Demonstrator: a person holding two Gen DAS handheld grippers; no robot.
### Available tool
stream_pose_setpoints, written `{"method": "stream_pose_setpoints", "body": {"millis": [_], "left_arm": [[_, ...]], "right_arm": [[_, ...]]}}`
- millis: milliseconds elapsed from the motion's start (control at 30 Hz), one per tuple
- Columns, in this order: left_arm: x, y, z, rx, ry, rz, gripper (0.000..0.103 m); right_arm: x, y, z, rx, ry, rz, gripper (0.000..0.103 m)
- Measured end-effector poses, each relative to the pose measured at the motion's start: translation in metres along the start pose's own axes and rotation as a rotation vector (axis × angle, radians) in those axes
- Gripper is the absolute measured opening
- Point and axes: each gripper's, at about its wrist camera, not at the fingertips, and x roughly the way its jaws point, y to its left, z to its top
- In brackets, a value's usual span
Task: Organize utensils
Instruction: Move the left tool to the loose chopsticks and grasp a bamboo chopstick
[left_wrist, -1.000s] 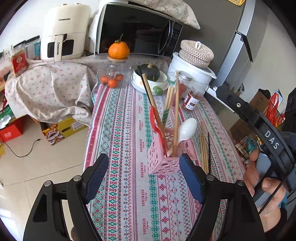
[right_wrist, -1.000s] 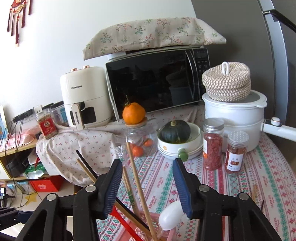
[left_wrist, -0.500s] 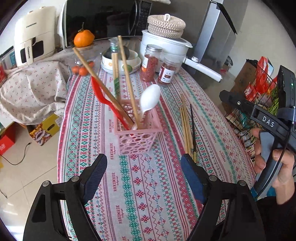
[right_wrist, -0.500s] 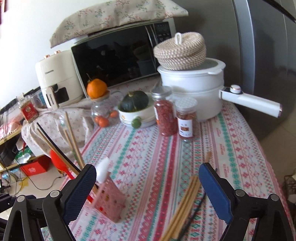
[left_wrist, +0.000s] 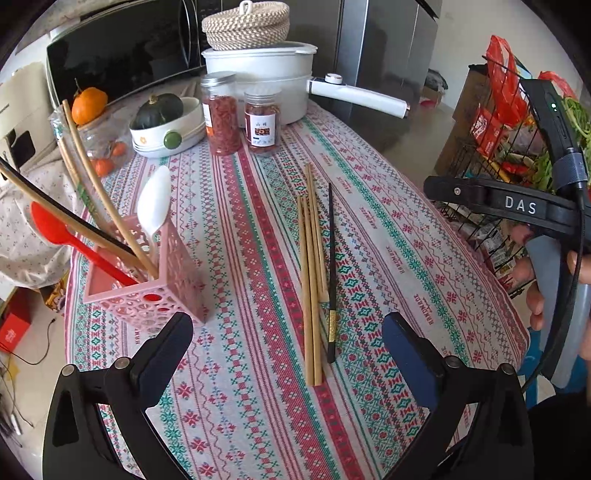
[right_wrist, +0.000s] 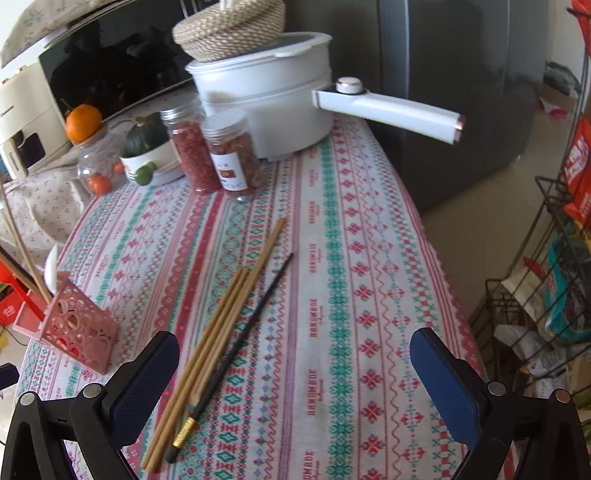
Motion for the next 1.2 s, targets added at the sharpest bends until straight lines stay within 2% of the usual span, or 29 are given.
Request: {"method": "stream_pose_setpoints", "body": {"millis": [133, 200, 333, 433, 533, 600, 733, 800, 833, 867, 900, 967, 1033, 1133, 1200], "left_arm": [[0.031, -0.004, 0.012, -0.080, 0.041, 0.027, 0.103], [0.046, -0.005, 0.018, -0.109, 0.051, 0.060, 0.103], [0.063, -0.002, 0.035, -0.173, 0.014, 0.063, 0.103], [0.079, 0.000, 0.048, -0.194, 0.035, 0.100, 0.103], [0.093, -0.005, 0.061, -0.147, 0.065, 0.141, 0.103], [0.102, -0.005, 0.065, -0.159, 0.083, 0.161, 0.103], [0.112, -0.002, 0.065, -0.208, 0.095, 0.147, 0.102], [0.113, -0.003, 0.065, -0.213, 0.083, 0.148, 0.098], [0.114, -0.003, 0.065, -0.215, 0.084, 0.140, 0.092], [0.115, -0.003, 0.065, -0.219, 0.087, 0.127, 0.079], [0.117, -0.003, 0.065, -0.225, 0.093, 0.110, 0.071], [0.122, -0.002, 0.066, -0.242, 0.118, 0.073, 0.044], [0.127, -0.002, 0.067, -0.250, 0.134, 0.037, 0.029], [0.135, -0.004, 0.070, -0.250, 0.150, 0.021, 0.017], [0.142, -0.003, 0.071, -0.261, 0.173, 0.008, 0.014]], "right_arm": [[0.010, -0.028, 0.004, 0.064, 0.042, -0.032, 0.103], [0.016, -0.037, 0.005, 0.079, 0.069, -0.022, 0.103], [0.030, -0.049, 0.004, 0.097, 0.123, -0.043, 0.103], [0.038, -0.057, 0.005, 0.127, 0.148, -0.059, 0.103], [0.042, -0.064, 0.009, 0.152, 0.149, -0.069, 0.103], [0.046, -0.068, 0.011, 0.168, 0.149, -0.076, 0.103], [0.051, -0.071, 0.013, 0.192, 0.159, -0.064, 0.103], [0.051, -0.071, 0.013, 0.193, 0.158, -0.059, 0.103], [0.052, -0.070, 0.013, 0.191, 0.156, -0.059, 0.103], [0.052, -0.070, 0.014, 0.188, 0.156, -0.058, 0.103], [0.053, -0.070, 0.014, 0.187, 0.157, -0.057, 0.103], [0.053, -0.072, 0.014, 0.195, 0.157, -0.056, 0.103], [0.053, -0.074, 0.013, 0.210, 0.159, -0.049, 0.103], [0.052, -0.076, 0.013, 0.232, 0.159, -0.034, 0.103], [0.051, -0.075, 0.013, 0.238, 0.157, -0.027, 0.103]]}}
